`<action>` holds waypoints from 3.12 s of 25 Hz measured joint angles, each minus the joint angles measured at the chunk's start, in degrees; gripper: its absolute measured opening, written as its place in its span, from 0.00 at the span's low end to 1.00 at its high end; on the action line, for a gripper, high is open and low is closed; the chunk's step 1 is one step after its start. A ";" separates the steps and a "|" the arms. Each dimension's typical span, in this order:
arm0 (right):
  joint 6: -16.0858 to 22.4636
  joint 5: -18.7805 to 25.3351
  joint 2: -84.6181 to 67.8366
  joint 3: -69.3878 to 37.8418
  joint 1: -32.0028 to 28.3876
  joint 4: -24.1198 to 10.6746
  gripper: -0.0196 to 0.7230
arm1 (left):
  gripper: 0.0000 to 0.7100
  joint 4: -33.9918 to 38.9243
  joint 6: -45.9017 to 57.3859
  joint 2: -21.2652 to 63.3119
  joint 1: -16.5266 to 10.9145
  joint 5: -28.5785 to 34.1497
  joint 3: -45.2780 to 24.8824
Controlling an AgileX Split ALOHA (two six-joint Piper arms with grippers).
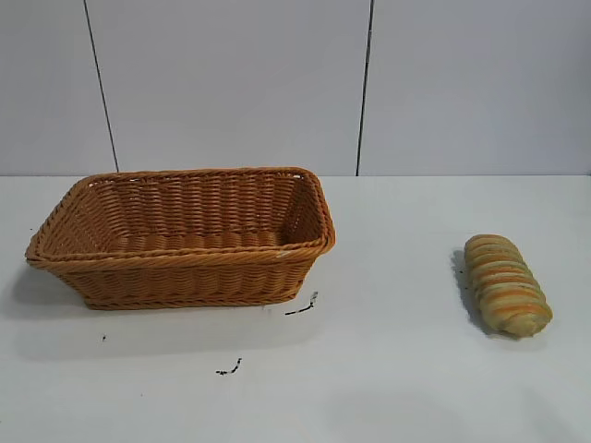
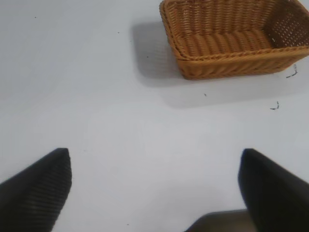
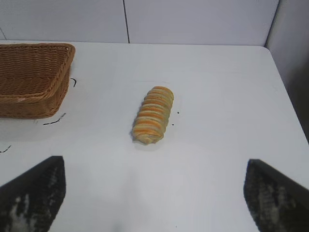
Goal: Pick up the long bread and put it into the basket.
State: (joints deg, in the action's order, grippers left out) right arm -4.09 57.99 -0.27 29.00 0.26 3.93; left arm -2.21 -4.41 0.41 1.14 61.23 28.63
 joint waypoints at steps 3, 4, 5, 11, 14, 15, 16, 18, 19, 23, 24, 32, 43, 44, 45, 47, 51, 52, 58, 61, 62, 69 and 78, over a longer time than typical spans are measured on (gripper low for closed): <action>0.00 0.00 0.00 0.00 0.00 0.00 0.95 | 0.97 0.00 0.00 0.00 0.00 0.00 0.00; 0.00 0.00 0.00 0.00 0.00 0.00 0.95 | 0.97 0.00 0.00 0.00 0.00 0.00 0.00; 0.00 0.00 0.00 0.00 0.00 0.00 0.95 | 0.97 0.00 0.00 0.00 0.00 0.00 0.00; 0.00 0.18 0.52 0.08 0.00 0.00 0.95 | 0.97 0.00 0.00 0.00 0.00 0.00 0.00; 0.00 1.81 5.91 2.29 0.00 0.00 0.95 | 0.97 0.00 0.00 0.00 0.00 0.00 0.00; 0.00 1.99 8.33 3.68 0.00 0.00 0.95 | 0.97 0.00 0.00 0.00 0.00 0.00 0.00; 0.00 1.99 11.58 5.25 0.00 -0.16 0.95 | 0.97 0.00 0.00 0.00 0.00 0.00 0.00; 0.00 1.99 18.83 8.32 0.00 -0.29 0.95 | 0.97 0.00 0.00 0.00 0.00 0.00 0.00; 0.00 1.87 22.02 9.93 0.00 -0.50 0.95 | 0.97 0.00 0.00 0.00 0.00 0.00 0.00; 0.00 -0.54 35.70 15.03 0.00 -0.69 0.95 | 0.97 0.00 0.00 0.00 0.00 0.00 0.00; 0.00 -1.07 39.24 16.15 0.00 -0.69 0.95 | 0.97 0.00 0.00 0.00 0.00 0.00 0.00; 0.06 -1.93 68.01 27.28 0.00 -0.69 0.95 | 0.97 0.00 0.00 0.00 0.00 0.00 0.00; -0.41 -4.12 95.53 41.21 2.71 -0.63 0.95 | 0.97 0.00 0.00 0.00 0.00 0.00 0.00; -0.28 -4.84 96.78 41.95 3.16 -0.50 0.95 | 0.97 0.00 0.00 0.00 0.00 0.00 0.00; 0.47 -5.57 98.20 42.60 3.31 -0.43 0.95 | 0.97 0.00 0.00 0.00 0.00 0.00 0.00; 1.78 -6.68 100.83 43.50 3.31 -0.68 0.95 | 0.97 0.00 0.00 0.00 0.00 0.00 0.00; 2.38 -8.61 105.23 43.89 3.31 -1.25 0.95 | 0.97 0.00 0.00 0.00 0.00 0.00 0.00; 2.38 -8.97 106.42 43.89 3.31 -1.38 0.95 | 0.97 0.00 0.00 0.00 0.00 0.00 0.00; 3.24 -13.57 113.41 43.99 3.31 -1.57 0.95 | 0.97 0.00 0.00 0.00 0.00 0.00 0.00; 3.37 -16.31 116.20 43.99 3.31 -1.61 0.95 | 0.97 0.00 0.00 0.00 0.00 0.00 0.00; 3.43 -17.34 116.80 43.99 3.31 -1.61 0.95 | 0.97 0.00 0.00 0.00 0.00 0.00 0.00; 3.42 -18.92 120.00 44.06 3.31 -1.63 0.95 | 0.97 0.00 0.00 0.00 0.00 0.00 0.00; 3.42 -19.01 120.94 44.06 3.31 -1.66 0.62 | 0.97 0.00 0.00 0.00 0.00 0.00 0.00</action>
State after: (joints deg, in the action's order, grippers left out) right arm -0.67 38.97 120.67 73.06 3.57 2.27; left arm -2.21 -4.41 0.41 1.14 61.23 28.63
